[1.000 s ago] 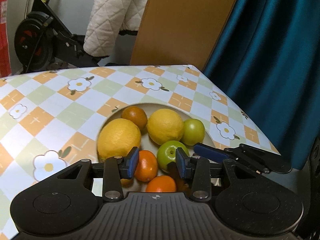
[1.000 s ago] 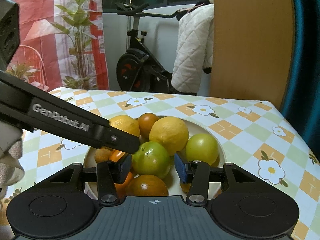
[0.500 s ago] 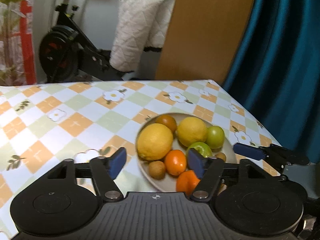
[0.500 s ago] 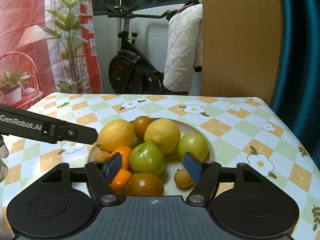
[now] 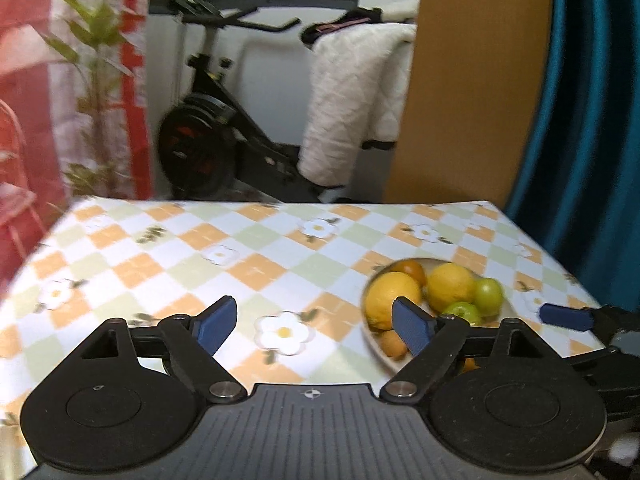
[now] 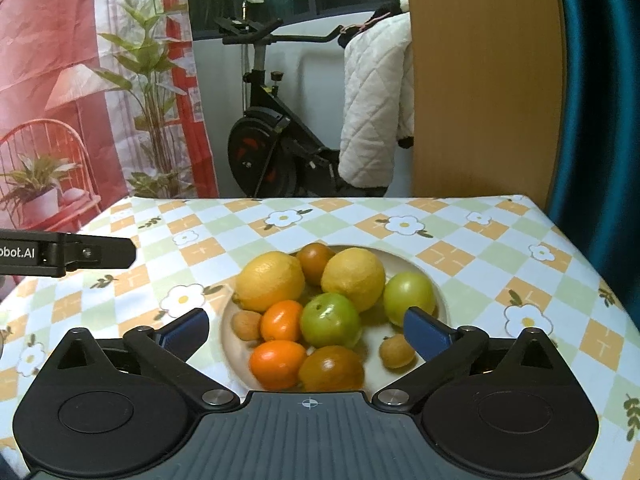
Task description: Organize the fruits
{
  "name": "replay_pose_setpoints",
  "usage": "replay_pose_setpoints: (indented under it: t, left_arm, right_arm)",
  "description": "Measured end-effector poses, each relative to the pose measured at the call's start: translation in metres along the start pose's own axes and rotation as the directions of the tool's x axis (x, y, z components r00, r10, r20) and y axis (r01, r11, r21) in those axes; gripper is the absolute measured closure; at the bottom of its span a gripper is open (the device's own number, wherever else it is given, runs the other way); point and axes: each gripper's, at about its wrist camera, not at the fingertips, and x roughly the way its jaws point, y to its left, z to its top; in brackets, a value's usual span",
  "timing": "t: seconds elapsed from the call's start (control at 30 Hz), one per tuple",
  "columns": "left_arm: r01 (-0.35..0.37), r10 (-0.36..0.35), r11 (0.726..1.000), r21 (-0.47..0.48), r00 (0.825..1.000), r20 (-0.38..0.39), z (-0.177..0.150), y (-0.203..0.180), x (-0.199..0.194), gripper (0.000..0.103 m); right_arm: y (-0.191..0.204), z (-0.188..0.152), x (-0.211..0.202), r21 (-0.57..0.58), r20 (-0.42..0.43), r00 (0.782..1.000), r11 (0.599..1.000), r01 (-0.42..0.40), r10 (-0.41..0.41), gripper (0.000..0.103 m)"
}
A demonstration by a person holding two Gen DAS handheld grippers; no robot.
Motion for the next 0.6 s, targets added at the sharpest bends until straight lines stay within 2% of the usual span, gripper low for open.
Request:
replay_pose_setpoints:
  t: [0.13, 0.27, 0.6]
  left_arm:
    - [-0.074, 0.073, 0.997, 0.027, 0.996, 0.045, -0.001, -0.002, -0.020, 0.013]
    - [-0.063, 0.064, 0.998, -0.012, 0.996, 0.055, -0.002, 0.003, -0.036, 0.012]
    - [-0.100, 0.105, 0.994, -0.050, 0.989, 0.109, -0.007, 0.006, -0.074, 0.012]
  right_arm:
    - [0.011, 0.002, -0.010, -0.024, 0.008, 1.000, 1.000, 0.006, -0.006, 0.001]
    - [0.019, 0.004, -0.023, -0.036, 0.030, 1.000, 0.999, 0.012, -0.011, 0.001]
    - [0.036, 0.006, -0.053, -0.061, 0.063, 0.998, 0.998, 0.019, -0.016, 0.001]
